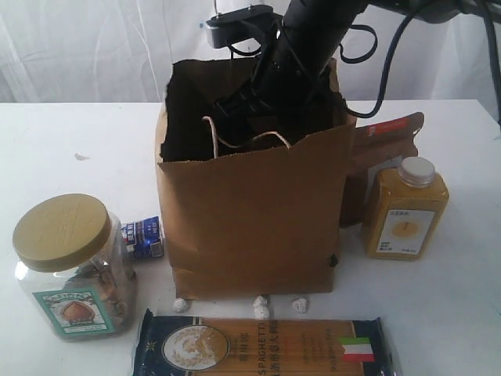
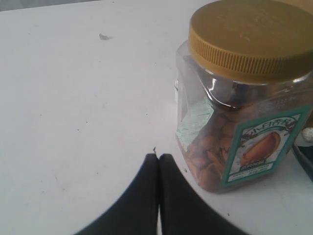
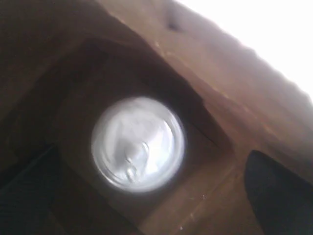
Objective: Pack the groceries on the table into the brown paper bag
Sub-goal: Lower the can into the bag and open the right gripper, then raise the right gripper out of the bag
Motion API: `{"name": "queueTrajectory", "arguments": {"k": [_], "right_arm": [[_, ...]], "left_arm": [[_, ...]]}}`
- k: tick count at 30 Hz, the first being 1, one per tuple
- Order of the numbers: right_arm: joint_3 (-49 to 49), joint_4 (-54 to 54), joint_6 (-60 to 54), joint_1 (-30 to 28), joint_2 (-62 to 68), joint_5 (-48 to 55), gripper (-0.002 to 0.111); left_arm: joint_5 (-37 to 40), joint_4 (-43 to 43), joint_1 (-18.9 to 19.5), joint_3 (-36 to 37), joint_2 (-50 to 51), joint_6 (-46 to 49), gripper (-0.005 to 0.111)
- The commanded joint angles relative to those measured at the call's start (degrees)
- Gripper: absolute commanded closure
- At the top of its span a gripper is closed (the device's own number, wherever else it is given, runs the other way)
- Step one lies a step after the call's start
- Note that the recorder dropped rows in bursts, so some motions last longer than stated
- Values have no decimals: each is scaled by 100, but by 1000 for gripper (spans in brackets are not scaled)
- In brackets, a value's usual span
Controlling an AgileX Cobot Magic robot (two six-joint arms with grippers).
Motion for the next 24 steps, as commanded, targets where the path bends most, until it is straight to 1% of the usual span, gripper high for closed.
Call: {"name": "queueTrajectory", "arguments": {"k": [1, 8, 19, 20, 22, 24], "right_arm": [[-20, -79, -67, 1, -66, 15, 12], [-20, -82, -67, 1, -345, 25, 12], [-20, -286, 65, 1, -1246, 90, 13], [-20, -296, 62, 1, -1302, 101, 14], [-20, -299, 62, 1, -1402, 122, 23], [-20, -299, 62, 1, -1499, 135, 37]], "left_arm": [[13, -4, 9, 38, -20, 17, 107], [13, -4, 9, 38, -20, 17, 107], [13, -4, 9, 38, -20, 17, 107], [13, -4, 9, 38, -20, 17, 107], [13, -4, 9, 38, -20, 17, 107], [13, -4, 9, 38, -20, 17, 107]]}}
